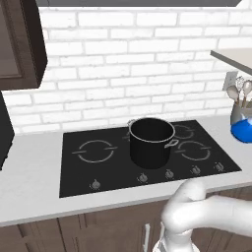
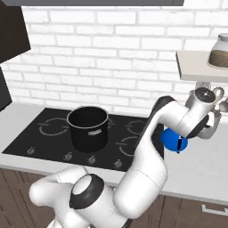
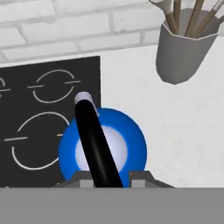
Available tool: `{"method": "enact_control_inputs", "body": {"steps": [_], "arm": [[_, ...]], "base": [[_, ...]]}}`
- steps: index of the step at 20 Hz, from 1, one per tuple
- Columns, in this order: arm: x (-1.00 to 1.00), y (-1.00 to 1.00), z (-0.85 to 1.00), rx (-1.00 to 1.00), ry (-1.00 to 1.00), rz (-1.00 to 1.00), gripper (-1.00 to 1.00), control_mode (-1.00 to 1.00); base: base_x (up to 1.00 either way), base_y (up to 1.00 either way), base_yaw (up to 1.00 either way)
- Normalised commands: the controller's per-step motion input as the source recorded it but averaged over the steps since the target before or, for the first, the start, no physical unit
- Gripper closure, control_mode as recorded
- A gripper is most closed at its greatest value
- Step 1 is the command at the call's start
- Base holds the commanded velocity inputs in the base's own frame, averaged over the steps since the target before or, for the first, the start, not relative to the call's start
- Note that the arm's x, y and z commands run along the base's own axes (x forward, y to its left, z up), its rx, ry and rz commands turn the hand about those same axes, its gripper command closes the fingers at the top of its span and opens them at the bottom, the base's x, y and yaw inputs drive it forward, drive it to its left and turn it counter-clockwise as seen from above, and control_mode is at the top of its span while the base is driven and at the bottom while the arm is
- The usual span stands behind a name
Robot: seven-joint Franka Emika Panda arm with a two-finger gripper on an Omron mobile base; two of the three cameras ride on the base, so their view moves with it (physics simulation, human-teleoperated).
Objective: Pick the kettle from the counter and place it on a stove burner. Then turn the burner on.
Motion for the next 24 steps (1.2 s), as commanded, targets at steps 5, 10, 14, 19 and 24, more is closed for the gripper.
{"method": "enact_control_inputs", "body": {"steps": [5,10,14,19,24], "arm": [[0.09,1.0,0.01,-0.22,0.07,-0.01,1.0,-1.0],[0.15,1.0,0.0,-0.12,0.16,0.0,1.0,-1.0],[0.44,1.0,0.0,-0.01,0.2,0.0,1.0,-1.0],[0.2,0.49,0.0,0.01,0.05,0.01,1.0,-1.0],[0.4,0.03,-0.15,-0.03,-0.02,0.0,1.0,-1.0]], "base": [[0.0,0.0,0.0],[0.0,0.0,0.0],[0.0,0.0,0.0],[0.0,0.0,0.0],[0.0,0.0,0.0]]}}
